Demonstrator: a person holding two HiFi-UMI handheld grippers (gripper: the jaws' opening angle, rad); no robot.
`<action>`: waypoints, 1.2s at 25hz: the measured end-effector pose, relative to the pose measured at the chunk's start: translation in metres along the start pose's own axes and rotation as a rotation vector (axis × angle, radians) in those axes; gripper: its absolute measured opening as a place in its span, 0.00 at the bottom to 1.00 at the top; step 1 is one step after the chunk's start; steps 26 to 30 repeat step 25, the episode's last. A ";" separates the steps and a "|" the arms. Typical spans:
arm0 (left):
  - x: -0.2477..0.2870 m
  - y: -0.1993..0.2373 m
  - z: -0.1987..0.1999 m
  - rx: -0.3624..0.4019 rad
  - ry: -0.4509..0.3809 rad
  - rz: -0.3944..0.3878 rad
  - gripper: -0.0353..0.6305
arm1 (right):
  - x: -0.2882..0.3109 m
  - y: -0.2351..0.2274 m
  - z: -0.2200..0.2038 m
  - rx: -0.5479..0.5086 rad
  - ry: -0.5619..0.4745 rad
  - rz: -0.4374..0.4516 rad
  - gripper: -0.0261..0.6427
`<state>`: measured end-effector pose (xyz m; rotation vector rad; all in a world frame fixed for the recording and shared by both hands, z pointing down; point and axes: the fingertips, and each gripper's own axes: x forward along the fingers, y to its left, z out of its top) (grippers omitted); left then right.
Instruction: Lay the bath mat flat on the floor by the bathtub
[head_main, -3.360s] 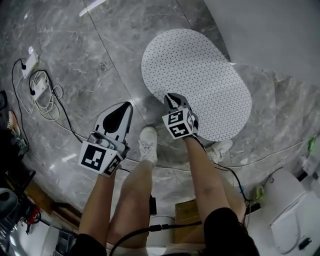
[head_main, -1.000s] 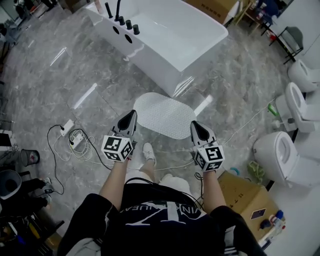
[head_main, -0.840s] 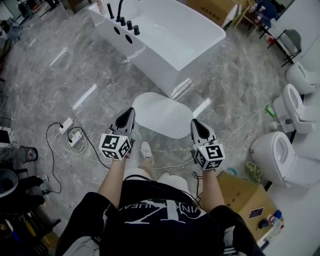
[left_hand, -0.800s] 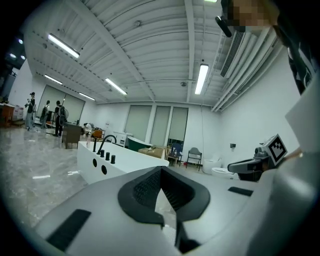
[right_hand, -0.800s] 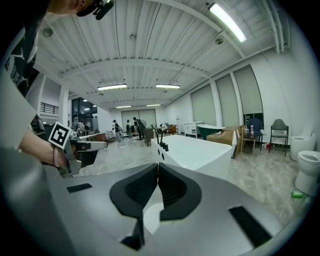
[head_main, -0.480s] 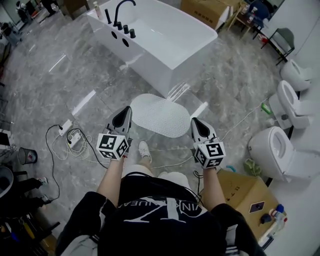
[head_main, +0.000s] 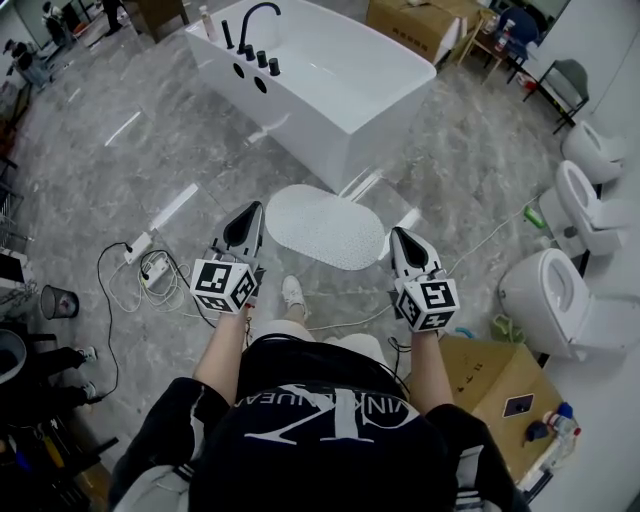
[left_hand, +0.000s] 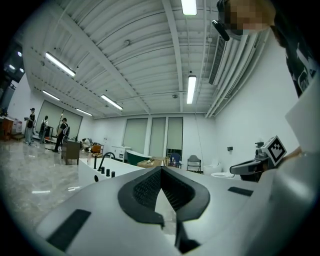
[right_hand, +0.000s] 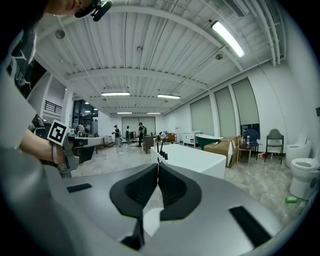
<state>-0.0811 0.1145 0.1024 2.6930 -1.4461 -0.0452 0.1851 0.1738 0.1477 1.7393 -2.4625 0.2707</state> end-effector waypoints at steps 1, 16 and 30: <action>-0.004 0.000 0.003 0.002 -0.007 0.004 0.07 | -0.003 0.003 0.001 0.001 -0.004 0.002 0.08; -0.032 -0.012 0.017 0.032 -0.051 -0.011 0.07 | -0.028 0.021 -0.003 0.035 -0.035 -0.034 0.08; -0.029 -0.006 0.001 0.023 -0.035 -0.013 0.07 | -0.026 0.024 -0.014 0.037 -0.020 -0.040 0.08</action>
